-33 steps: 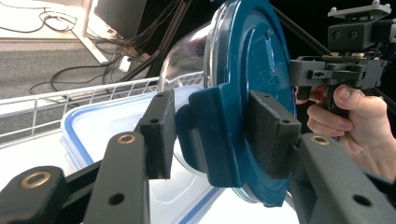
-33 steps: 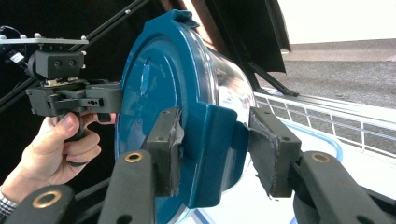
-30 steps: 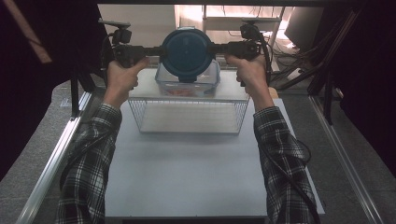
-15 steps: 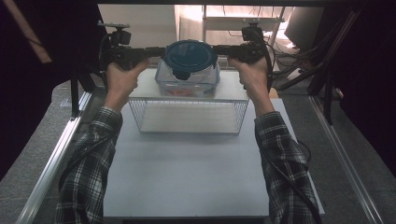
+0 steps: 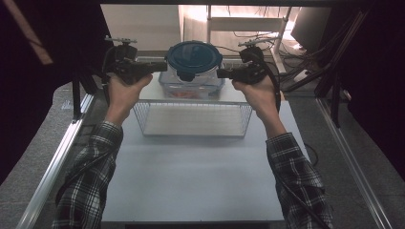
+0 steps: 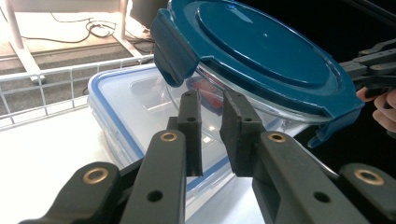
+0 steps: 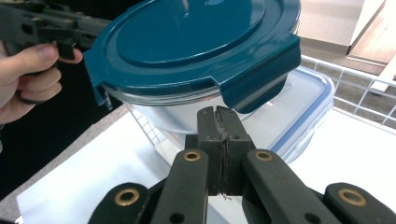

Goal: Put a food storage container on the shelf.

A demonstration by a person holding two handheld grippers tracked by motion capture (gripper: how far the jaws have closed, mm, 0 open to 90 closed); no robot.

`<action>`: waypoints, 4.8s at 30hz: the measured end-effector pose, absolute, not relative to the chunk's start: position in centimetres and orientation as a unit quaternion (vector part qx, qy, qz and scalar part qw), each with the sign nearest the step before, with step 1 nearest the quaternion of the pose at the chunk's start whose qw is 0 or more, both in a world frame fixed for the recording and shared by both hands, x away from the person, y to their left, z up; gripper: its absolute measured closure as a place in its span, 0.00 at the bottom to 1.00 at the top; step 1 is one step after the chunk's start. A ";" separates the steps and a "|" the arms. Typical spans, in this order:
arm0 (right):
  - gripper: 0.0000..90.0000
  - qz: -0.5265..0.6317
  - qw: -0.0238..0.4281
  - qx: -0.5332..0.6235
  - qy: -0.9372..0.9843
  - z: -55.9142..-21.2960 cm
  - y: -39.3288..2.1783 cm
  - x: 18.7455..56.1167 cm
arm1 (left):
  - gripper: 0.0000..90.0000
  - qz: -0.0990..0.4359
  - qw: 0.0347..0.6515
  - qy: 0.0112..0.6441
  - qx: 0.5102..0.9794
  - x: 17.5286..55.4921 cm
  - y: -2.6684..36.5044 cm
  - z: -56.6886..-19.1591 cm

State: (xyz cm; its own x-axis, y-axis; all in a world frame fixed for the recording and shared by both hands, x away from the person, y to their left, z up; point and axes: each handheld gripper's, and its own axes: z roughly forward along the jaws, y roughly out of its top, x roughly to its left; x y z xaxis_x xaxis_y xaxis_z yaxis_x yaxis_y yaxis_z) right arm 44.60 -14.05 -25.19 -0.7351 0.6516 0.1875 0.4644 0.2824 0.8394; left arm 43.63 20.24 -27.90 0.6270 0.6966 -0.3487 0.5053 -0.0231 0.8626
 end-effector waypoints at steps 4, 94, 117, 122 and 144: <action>0.99 0.491 0.110 0.361 0.785 -25.5 -13.7 45.4 | 0.86 0.090 0.554 0.426 0.709 43.6 20.1 -27.9; 0.00 0.463 0.144 0.277 0.830 -40.3 -16.3 34.6 | 0.09 0.102 0.536 0.349 0.762 30.0 17.6 -43.0; 0.00 0.459 0.151 0.287 0.827 -41.8 -17.6 32.5 | 0.04 0.126 0.510 0.354 0.774 28.5 18.0 -45.1; 0.00 0.456 0.157 0.287 0.827 -41.9 -17.7 32.1 | 0.04 0.131 0.508 0.355 0.774 28.0 18.1 -45.2; 0.00 0.450 0.159 0.286 0.831 -42.8 -17.9 30.4 | 0.04 0.136 0.493 0.360 0.780 26.0 18.3 -46.8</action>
